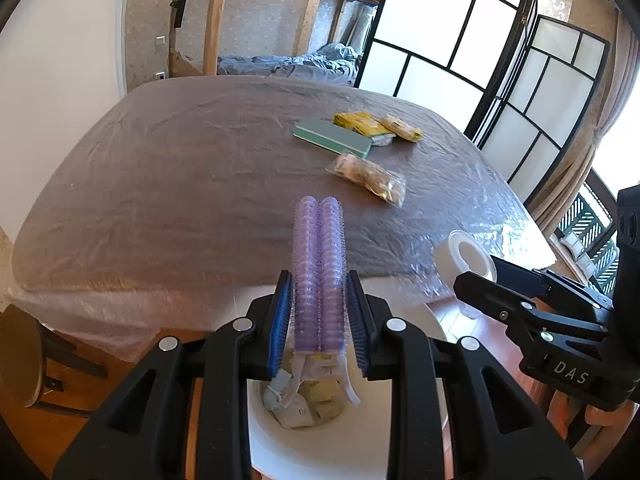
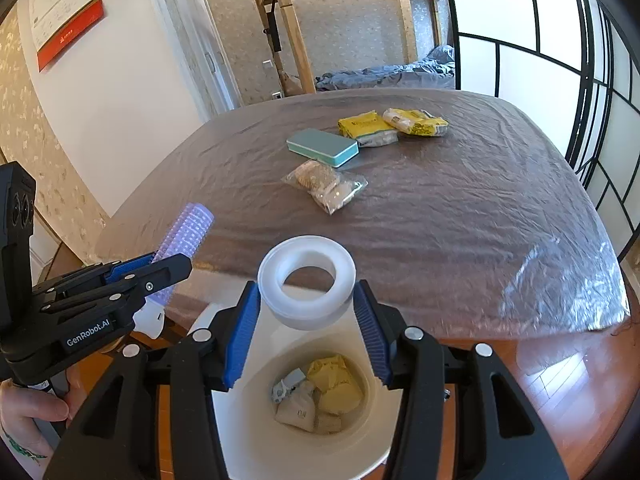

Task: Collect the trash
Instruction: 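Carry the purple roller and tape roll with both tools over the white bin, then hold the roller and tape roll with both tools above the bin opening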

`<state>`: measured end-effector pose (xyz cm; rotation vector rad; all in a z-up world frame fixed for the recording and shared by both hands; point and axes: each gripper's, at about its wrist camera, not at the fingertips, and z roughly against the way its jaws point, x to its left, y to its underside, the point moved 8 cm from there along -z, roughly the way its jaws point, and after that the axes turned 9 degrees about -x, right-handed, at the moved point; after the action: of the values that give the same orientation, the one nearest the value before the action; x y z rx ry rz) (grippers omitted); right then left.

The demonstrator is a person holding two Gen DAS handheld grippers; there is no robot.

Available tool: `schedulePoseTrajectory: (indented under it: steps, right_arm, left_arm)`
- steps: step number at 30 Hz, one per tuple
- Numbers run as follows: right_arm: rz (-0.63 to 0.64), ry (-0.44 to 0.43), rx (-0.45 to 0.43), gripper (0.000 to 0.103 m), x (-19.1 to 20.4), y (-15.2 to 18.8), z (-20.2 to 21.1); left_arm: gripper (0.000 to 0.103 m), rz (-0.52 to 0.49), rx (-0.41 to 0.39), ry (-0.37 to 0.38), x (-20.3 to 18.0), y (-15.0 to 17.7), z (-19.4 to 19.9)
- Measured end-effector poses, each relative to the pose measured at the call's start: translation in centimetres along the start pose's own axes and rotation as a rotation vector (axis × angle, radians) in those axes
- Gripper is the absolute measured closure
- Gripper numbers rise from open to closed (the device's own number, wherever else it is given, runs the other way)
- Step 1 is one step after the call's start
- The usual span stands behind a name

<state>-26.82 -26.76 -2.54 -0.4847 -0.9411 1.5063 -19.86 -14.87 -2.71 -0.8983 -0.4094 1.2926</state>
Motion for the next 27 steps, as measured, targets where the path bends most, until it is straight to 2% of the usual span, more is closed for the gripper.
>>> schedulePoseTrajectory:
  steps: [7,17,27]
  right_arm:
    - [-0.038,0.035,-0.002,0.055,1.1,1.7,1.7]
    - [-0.085,0.104,0.026,0.055,2.5,5.9,3.7]
    - [-0.071,0.1,0.093,0.055,2.1,7.7,2.1]
  left_arm:
    - [0.074,-0.02,0.027,0.045,-0.4,1.9,1.6]
    - [0.074,-0.059,0.091,0.093,-0.2,5.8,3.5]
    - [0.074,-0.015,0.133,0.061,0.6,7.8,2.9]
